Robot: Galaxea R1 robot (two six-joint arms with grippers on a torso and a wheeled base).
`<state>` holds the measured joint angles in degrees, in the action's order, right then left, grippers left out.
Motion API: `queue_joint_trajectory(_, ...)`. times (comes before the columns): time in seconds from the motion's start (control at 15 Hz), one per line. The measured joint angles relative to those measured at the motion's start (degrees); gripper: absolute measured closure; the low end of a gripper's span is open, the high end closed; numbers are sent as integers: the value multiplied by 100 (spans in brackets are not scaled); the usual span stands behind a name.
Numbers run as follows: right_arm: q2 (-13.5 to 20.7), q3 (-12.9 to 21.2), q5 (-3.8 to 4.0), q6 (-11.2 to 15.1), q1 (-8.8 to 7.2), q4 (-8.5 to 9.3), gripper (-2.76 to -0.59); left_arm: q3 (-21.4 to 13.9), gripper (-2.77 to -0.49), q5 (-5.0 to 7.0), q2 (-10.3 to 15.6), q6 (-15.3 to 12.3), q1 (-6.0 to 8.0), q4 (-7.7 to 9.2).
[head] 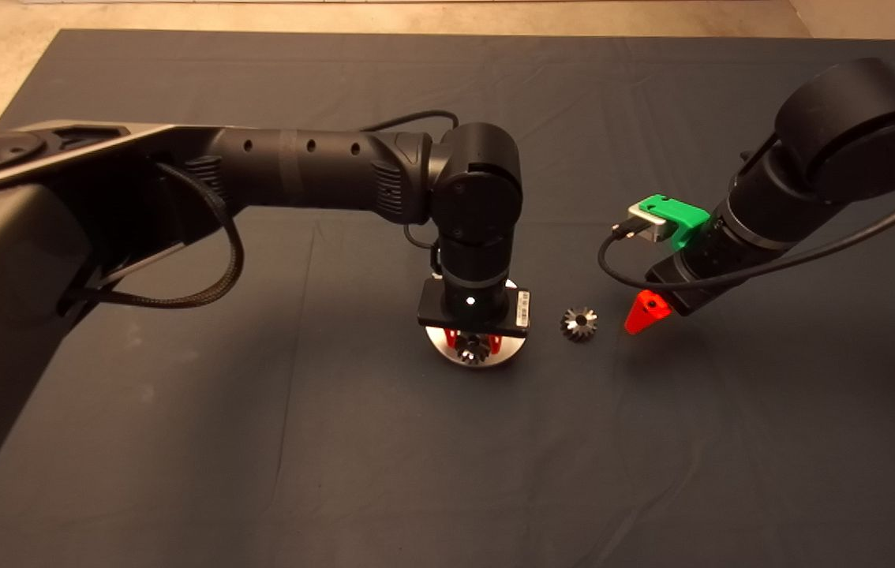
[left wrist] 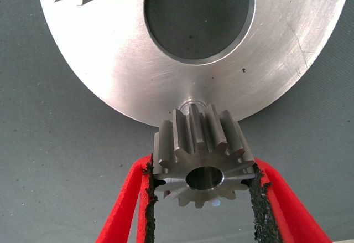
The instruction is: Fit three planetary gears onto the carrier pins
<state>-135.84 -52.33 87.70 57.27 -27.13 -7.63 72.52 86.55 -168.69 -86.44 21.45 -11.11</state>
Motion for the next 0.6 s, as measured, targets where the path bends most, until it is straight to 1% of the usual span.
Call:
queue_joint_trajectory(0.27, 0, 0, -2, 0, 1, 0, -276, -221, -90, 71, 4, -110, -3, 11)
queue_joint_trajectory(0.6, 30, 5, -2, 0, 1, 0, -276, -240, -90, 47, 11, -104, -1, -5)
